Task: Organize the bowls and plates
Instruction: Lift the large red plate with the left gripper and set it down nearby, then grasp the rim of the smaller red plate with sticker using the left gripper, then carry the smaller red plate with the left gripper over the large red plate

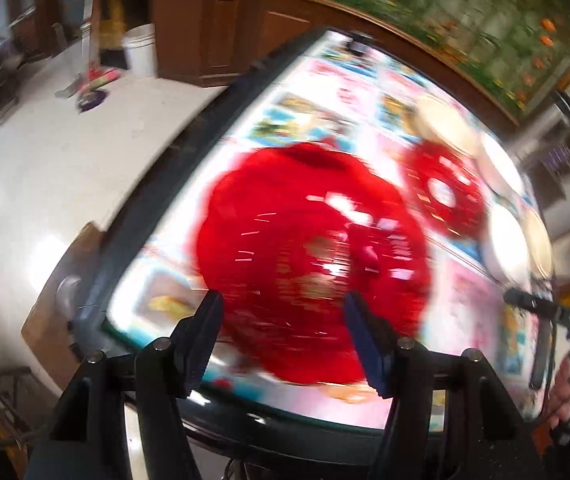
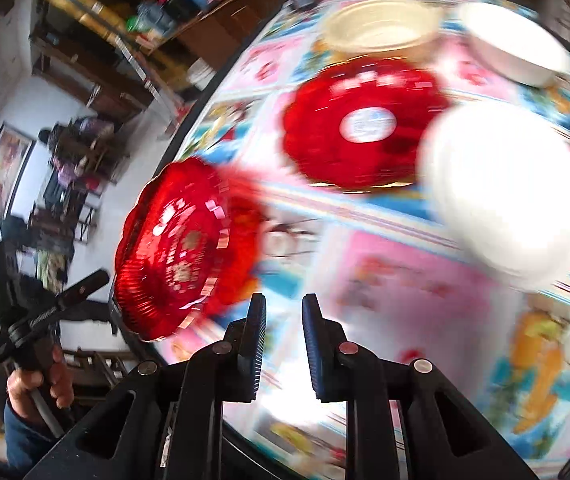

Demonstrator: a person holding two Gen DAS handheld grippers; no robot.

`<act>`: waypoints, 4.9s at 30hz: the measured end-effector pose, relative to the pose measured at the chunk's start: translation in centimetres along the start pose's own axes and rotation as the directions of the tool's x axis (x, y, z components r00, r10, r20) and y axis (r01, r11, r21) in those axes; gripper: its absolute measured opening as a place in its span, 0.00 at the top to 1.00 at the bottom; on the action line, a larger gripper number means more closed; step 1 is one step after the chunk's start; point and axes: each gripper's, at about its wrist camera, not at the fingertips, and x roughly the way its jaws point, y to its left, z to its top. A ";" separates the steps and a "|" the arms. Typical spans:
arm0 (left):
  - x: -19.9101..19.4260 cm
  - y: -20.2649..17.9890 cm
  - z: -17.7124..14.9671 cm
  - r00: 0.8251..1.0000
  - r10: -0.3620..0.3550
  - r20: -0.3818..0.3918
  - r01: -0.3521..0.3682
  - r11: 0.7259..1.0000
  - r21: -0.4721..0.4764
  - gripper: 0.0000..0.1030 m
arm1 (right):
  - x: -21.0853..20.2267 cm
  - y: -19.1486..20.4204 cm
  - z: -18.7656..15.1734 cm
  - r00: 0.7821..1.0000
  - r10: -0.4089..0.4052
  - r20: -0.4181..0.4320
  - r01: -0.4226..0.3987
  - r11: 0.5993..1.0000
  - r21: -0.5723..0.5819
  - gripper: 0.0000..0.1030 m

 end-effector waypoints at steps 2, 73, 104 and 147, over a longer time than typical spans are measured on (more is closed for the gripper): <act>0.0 -2.5 0.2 1.000 -0.003 -0.005 0.003 0.999 0.046 0.40 | -1.5 -1.6 0.0 1.000 -0.001 0.021 0.000 1.000 0.027 0.80; 12.6 -15.9 13.1 0.987 0.047 -0.152 -0.025 0.989 0.147 0.81 | 1.3 -8.0 14.7 0.999 0.034 -0.029 -0.030 0.993 0.118 0.93; 3.6 -10.5 4.9 0.997 -0.012 -0.072 0.018 0.996 0.088 0.77 | -2.8 -1.9 5.9 0.993 0.121 0.005 -0.121 0.986 0.112 0.92; 7.8 2.8 4.0 0.988 0.094 -0.124 -0.092 0.995 0.024 0.64 | 10.6 9.9 4.1 0.993 -0.038 -0.116 0.023 0.992 -0.127 0.92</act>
